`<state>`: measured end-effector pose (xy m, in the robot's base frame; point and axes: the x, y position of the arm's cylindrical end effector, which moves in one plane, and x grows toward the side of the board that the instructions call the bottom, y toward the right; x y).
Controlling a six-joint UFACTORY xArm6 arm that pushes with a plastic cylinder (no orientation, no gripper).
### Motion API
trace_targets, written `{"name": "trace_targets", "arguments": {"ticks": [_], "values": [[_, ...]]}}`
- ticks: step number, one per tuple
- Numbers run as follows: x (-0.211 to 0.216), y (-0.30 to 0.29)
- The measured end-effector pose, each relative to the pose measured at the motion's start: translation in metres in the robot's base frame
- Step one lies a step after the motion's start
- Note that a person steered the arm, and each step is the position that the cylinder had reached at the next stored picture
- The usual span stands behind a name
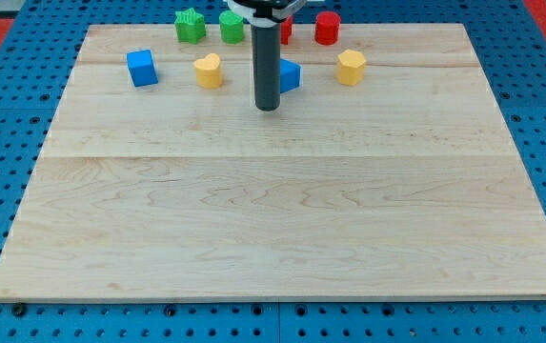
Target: Move the blue cube towards center right
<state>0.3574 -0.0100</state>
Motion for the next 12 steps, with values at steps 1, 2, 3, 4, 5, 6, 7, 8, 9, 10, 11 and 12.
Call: {"name": "trace_targets", "arguments": {"ticks": [1,2,3,4,5,6,7,8,9,10,11,12], "values": [[0.000,0.000],[0.000,0.000],[0.019,-0.017],[0.004,-0.058],[-0.020,0.020],[-0.012,0.025],[0.003,0.023],[0.004,0.015],[0.004,0.012],[0.004,0.011],[0.004,0.009],[0.006,0.053]]}}
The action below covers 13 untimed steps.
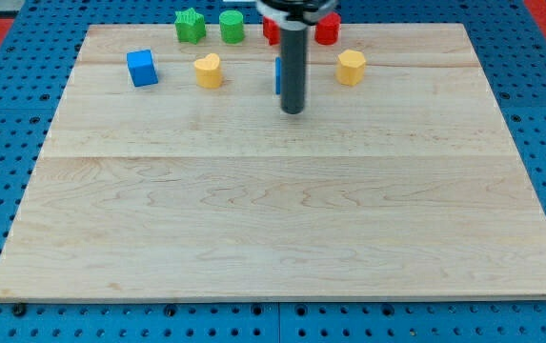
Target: Move the blue cube towards center right
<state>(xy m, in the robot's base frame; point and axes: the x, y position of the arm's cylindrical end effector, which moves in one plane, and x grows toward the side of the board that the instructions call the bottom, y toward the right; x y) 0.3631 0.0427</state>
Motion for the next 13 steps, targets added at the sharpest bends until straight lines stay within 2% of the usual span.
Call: {"name": "trace_targets", "arguments": {"ticks": [1,2,3,4,5,7,8,9,10,11,12,13], "values": [[0.000,0.043],[0.000,0.057],[-0.001,0.112],[-0.051,0.170],[-0.108,0.165],[-0.111,0.000],[-0.079,-0.039],[-0.029,-0.025],[-0.022,-0.031],[-0.015,-0.072],[0.022,-0.024],[0.028,0.052]]}}
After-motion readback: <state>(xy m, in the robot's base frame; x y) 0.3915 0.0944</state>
